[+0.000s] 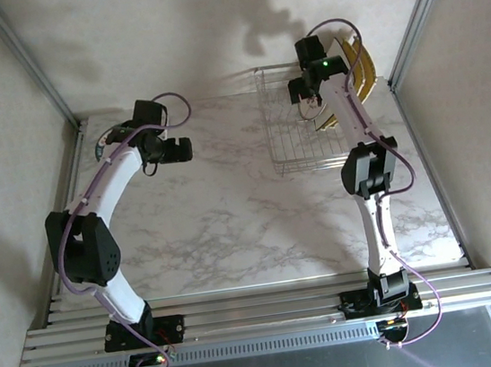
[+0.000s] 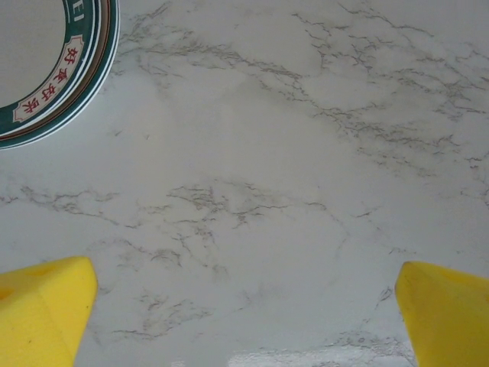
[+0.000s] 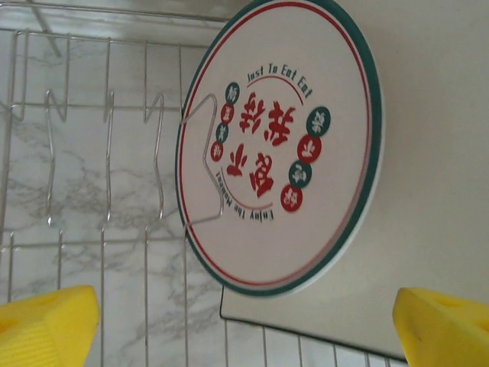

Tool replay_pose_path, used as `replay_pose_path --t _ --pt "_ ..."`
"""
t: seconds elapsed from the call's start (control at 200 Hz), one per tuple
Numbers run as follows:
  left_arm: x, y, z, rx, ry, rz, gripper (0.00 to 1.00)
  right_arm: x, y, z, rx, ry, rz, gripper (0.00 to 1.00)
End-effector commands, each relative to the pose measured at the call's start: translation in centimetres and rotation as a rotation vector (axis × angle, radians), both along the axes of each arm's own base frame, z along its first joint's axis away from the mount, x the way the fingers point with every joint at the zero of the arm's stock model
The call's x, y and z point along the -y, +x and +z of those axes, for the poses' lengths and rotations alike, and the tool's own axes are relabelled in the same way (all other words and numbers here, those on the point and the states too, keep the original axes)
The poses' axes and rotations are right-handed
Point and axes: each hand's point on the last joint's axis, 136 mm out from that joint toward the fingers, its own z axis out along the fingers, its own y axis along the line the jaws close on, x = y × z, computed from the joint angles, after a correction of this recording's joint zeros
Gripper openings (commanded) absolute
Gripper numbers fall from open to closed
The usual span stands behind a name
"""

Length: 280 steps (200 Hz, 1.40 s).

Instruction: Unload the plates from the dish rack

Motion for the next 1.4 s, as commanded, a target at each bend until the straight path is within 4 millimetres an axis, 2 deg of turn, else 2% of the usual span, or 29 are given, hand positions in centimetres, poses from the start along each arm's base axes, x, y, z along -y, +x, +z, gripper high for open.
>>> replay_pose_path --t 0.0,0.125,0.365,0.626,0.736,1.121,1.196,1.291,1.397 --pt "-0.6 0.2 0.0 -0.007 0.001 -0.008 1.00 1.2 1.1 0.0 0.026 -0.013 -0.037 0.99" --pt "-1.2 0.6 0.1 -0.004 0.008 0.004 1.00 1.6 2.2 -1.1 0.038 0.010 -0.048 0.99" --pt "-1.9 1.3 0.0 0.004 0.007 0.015 1.00 0.6 3.8 -2.4 0.062 0.062 -0.026 0.99" --pt "-2.5 1.8 -1.0 -0.010 -0.007 0.017 1.00 -0.1 5.1 -3.4 0.085 0.133 -0.030 0.96" --pt "-2.7 1.9 -1.5 -0.016 -0.014 0.021 0.99 -0.3 5.4 -3.6 0.095 0.147 -0.035 0.89" --pt "-2.9 2.0 -1.9 -0.022 -0.023 0.028 0.99 0.6 5.1 -3.3 0.104 0.127 -0.092 0.53" --pt "-2.9 2.0 -1.8 -0.021 -0.024 0.029 0.99 0.7 5.0 -2.8 0.114 0.130 -0.097 0.47" --pt "-2.9 2.0 -1.7 -0.020 -0.026 0.029 0.99 0.7 4.7 -2.1 0.123 0.133 -0.110 0.31" --pt "-2.9 2.1 -1.6 -0.015 -0.031 0.031 1.00 0.6 4.5 -1.2 0.140 0.132 -0.115 0.24"
